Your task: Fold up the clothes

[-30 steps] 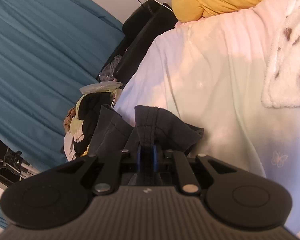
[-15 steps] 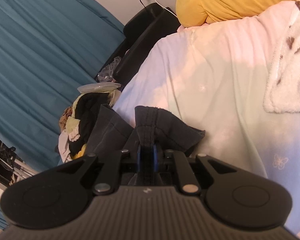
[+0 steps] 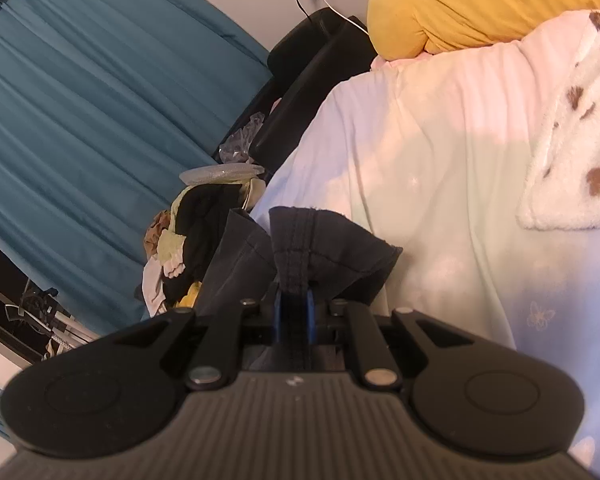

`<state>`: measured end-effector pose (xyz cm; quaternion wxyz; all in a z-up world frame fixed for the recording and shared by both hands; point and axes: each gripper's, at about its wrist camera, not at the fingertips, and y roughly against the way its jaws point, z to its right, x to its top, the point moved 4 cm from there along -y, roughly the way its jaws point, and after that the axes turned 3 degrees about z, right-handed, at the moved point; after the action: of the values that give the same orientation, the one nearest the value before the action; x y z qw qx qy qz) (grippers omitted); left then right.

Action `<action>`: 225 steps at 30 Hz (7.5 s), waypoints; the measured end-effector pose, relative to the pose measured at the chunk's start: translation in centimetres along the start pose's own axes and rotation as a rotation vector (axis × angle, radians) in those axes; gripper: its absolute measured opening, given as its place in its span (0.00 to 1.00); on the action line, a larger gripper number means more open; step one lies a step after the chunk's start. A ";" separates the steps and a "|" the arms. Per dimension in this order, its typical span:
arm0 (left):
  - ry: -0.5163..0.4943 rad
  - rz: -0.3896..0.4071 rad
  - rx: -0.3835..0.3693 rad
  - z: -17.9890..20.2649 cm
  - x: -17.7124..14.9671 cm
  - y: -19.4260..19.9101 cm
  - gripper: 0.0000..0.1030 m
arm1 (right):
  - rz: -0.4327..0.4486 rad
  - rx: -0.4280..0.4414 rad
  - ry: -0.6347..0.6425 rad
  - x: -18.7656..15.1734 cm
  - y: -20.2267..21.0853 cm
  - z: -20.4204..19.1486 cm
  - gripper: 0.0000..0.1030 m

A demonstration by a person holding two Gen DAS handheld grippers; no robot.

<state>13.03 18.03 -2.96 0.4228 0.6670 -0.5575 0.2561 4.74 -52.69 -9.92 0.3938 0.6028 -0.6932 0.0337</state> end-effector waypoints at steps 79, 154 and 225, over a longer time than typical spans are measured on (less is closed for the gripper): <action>1.426 -0.319 0.204 -9.4 -5.6 5.5 0.89 | 0.038 -0.084 -0.010 0.6 1.3 -2.8 0.63; 1.937 0.094 0.083 -5.1 -11.2 7.0 0.09 | 0.211 0.509 -0.003 4.5 2.0 -8.8 0.03; 1.014 -0.112 0.034 -16.2 -5.7 2.8 0.87 | -0.373 0.144 0.369 -12.4 -2.1 -10.7 0.88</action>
<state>11.02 34.73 1.51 0.6422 0.4947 -0.2413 0.5335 11.49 -37.63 -10.66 0.4689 0.7302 -0.4825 0.1192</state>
